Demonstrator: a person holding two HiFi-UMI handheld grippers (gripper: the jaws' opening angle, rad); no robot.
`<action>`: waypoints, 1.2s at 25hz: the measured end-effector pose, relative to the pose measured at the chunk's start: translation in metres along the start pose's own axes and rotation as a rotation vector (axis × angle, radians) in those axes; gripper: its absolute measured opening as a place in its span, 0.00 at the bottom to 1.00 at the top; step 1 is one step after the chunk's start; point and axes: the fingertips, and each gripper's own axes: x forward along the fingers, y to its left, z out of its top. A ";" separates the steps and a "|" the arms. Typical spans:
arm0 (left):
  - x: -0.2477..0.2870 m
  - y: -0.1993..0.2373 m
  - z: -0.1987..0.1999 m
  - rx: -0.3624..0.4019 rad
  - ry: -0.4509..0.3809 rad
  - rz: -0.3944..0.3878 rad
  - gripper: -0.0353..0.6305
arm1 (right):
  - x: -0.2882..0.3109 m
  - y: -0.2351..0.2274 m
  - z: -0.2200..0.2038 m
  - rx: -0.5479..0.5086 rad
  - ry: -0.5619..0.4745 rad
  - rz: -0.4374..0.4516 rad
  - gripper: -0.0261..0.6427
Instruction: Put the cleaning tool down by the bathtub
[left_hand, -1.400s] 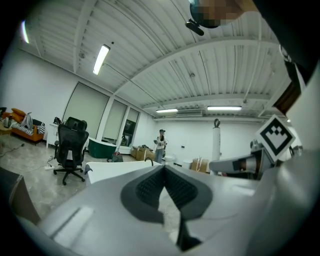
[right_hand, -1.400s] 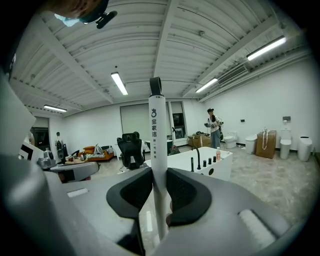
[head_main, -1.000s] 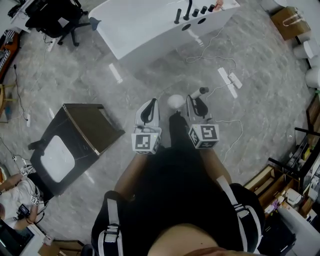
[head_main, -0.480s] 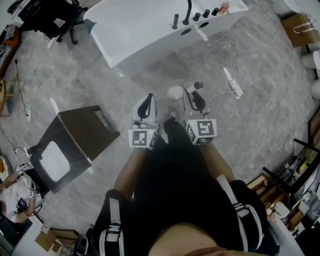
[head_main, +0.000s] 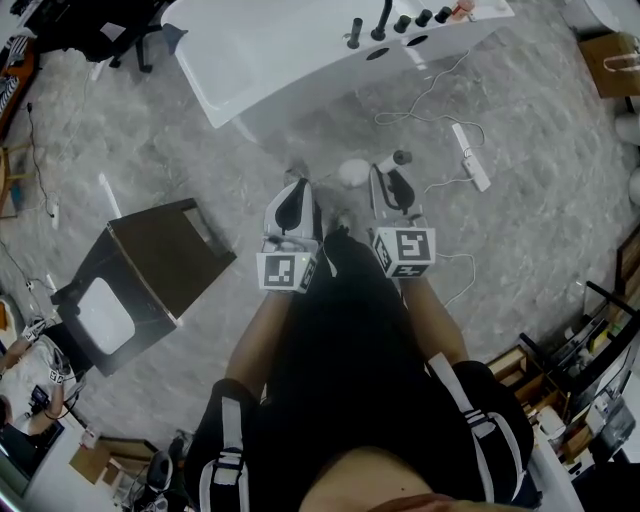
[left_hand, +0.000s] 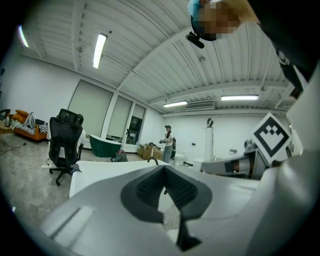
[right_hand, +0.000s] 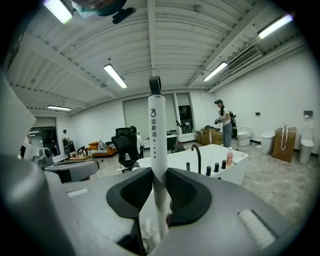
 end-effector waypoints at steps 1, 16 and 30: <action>0.005 0.001 -0.003 -0.001 0.002 -0.005 0.07 | 0.005 -0.002 -0.002 0.002 0.001 -0.004 0.17; 0.075 0.034 -0.028 0.002 0.044 -0.084 0.07 | 0.069 -0.025 -0.021 0.020 0.036 -0.076 0.17; 0.130 0.076 -0.071 -0.018 0.077 -0.103 0.07 | 0.144 -0.039 -0.068 0.037 0.079 -0.110 0.17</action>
